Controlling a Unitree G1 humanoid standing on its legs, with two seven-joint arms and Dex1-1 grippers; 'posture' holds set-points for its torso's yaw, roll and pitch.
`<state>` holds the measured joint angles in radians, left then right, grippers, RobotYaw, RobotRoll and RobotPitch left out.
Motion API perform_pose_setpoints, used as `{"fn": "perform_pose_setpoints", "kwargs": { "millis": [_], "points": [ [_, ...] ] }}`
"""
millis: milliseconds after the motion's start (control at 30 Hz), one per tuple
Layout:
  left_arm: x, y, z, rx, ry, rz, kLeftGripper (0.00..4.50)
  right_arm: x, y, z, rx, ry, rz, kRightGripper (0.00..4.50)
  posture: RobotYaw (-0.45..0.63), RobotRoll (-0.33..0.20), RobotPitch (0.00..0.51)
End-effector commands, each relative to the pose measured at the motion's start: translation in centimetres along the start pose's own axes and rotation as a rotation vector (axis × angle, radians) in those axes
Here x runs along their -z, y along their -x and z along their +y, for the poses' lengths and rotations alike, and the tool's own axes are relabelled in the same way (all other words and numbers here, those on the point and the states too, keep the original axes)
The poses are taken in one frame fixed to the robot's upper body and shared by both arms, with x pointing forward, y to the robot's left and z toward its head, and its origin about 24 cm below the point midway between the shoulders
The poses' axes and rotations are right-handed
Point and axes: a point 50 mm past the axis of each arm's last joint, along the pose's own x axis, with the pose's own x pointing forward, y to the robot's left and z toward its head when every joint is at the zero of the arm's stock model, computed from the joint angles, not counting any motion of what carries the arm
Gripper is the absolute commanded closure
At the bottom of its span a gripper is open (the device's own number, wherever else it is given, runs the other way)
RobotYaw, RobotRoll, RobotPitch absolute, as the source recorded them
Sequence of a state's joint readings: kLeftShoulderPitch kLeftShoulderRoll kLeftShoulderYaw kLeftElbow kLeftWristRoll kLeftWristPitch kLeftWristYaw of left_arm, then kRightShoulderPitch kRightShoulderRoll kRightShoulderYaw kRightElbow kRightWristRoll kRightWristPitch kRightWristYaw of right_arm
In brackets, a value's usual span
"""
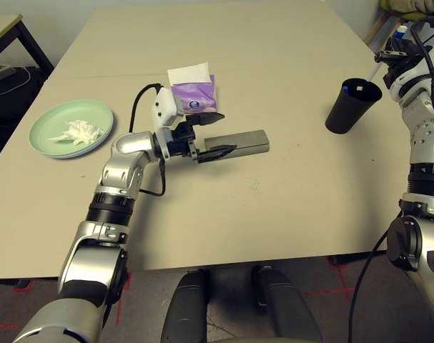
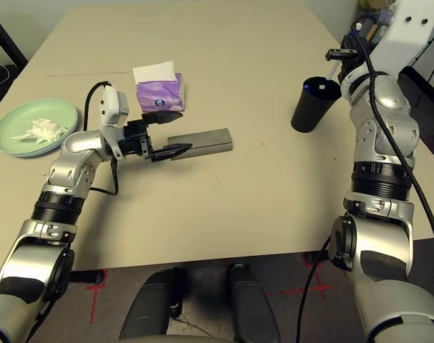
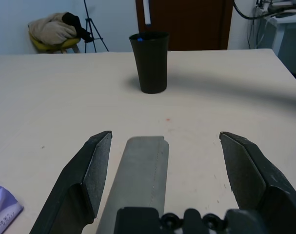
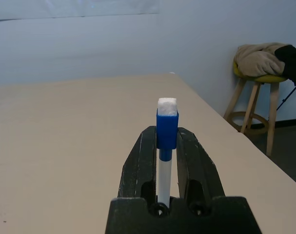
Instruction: Organize and tidy the items on the table.
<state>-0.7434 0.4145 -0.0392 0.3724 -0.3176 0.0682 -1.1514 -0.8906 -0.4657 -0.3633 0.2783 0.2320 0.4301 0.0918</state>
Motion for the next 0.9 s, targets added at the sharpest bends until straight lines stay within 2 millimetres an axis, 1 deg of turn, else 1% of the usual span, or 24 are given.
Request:
{"fn": "perform_pose_setpoints", "kwargs": {
  "millis": [33,300,333,367,433,500,633,800,833,900],
  "points": [
    [0.0,0.0,0.2,-0.006,0.016,-0.005,0.00,0.5,0.3,-0.2,0.000,0.008,0.022,4.10,0.11,0.000,0.129],
    [0.3,0.1,0.1,-0.002,0.019,0.006,0.00,0.9,0.5,0.0,-0.004,0.019,0.037,4.10,0.10,0.000,0.129],
    [0.3,0.1,0.1,-0.001,0.019,0.007,0.00,0.9,0.5,0.0,-0.005,0.019,0.037,3.35,0.11,0.000,0.129],
    [0.3,0.1,0.1,-0.001,0.019,0.008,0.00,0.9,0.5,0.0,-0.006,0.021,0.038,3.06,0.11,0.000,0.130],
    [0.3,0.1,0.1,-0.001,0.020,0.009,0.00,0.9,0.5,0.0,-0.007,0.025,0.040,2.24,0.11,0.000,0.130],
    [0.3,0.2,0.0,-0.001,0.020,0.011,0.00,0.9,0.5,0.0,-0.008,0.025,0.040,1.55,0.11,0.000,0.130],
    [0.4,0.2,0.0,-0.001,0.019,0.014,0.00,0.9,0.4,0.1,-0.010,0.024,0.040,0.03,0.11,0.000,0.128],
    [0.3,0.3,0.1,-0.006,0.017,0.017,0.00,0.9,0.4,0.4,-0.032,0.017,0.033,0.03,0.11,0.000,0.124],
    [0.3,0.3,0.1,-0.011,0.017,0.018,0.00,0.9,0.4,0.6,-0.054,0.009,0.023,0.03,0.11,0.000,0.124],
    [0.3,0.4,0.3,-0.034,0.014,0.025,0.00,1.1,0.7,1.6,-0.183,-0.020,-0.032,0.03,0.10,0.000,0.127]
  ]
}}
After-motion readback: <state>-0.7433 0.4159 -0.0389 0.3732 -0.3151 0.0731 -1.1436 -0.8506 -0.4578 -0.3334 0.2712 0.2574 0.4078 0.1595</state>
